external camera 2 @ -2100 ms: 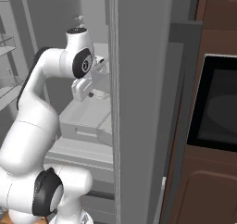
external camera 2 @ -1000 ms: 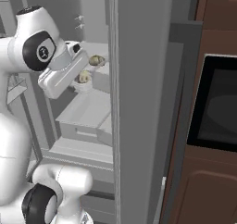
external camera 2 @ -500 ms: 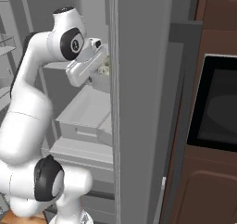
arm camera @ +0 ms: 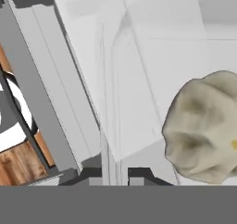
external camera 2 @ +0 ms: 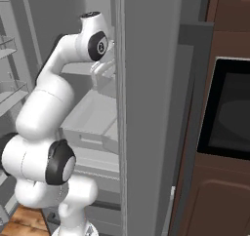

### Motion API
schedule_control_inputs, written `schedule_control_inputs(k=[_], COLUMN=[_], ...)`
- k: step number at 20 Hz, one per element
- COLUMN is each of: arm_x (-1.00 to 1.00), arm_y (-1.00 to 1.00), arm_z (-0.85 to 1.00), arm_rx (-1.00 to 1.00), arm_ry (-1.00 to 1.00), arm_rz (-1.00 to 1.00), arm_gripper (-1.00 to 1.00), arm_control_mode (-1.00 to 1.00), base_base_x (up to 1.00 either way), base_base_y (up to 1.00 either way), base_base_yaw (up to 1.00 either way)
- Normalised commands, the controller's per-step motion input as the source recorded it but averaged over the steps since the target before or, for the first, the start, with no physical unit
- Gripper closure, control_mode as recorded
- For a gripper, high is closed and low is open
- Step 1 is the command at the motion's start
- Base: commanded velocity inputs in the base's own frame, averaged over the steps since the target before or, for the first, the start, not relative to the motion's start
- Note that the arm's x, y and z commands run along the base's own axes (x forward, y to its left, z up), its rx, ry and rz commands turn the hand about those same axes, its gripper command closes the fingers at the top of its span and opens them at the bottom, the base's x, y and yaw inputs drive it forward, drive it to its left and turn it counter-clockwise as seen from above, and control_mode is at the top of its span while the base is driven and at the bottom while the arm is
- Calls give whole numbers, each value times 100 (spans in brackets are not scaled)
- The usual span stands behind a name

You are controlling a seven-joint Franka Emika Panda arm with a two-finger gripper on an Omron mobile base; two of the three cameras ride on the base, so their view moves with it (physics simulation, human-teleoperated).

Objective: Place two dumplings into each of the tupperware containers and then place the containers in the fridge.

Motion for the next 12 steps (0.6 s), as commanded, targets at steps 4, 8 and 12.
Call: schedule_control_inputs(k=[4,8,12], arm_x=[69,47,31], arm_y=[-25,-17,-26], arm_z=[0,11,0], arm_rx=[4,1,0], arm_ry=[11,5,1], arm_rz=[0,0,-1], arm_gripper=[100,100,100], arm_control_mode=[-100,-100,-100], base_base_x=[0,0,0], base_base_y=[0,0,0], base_base_yaw=[0,0,0])
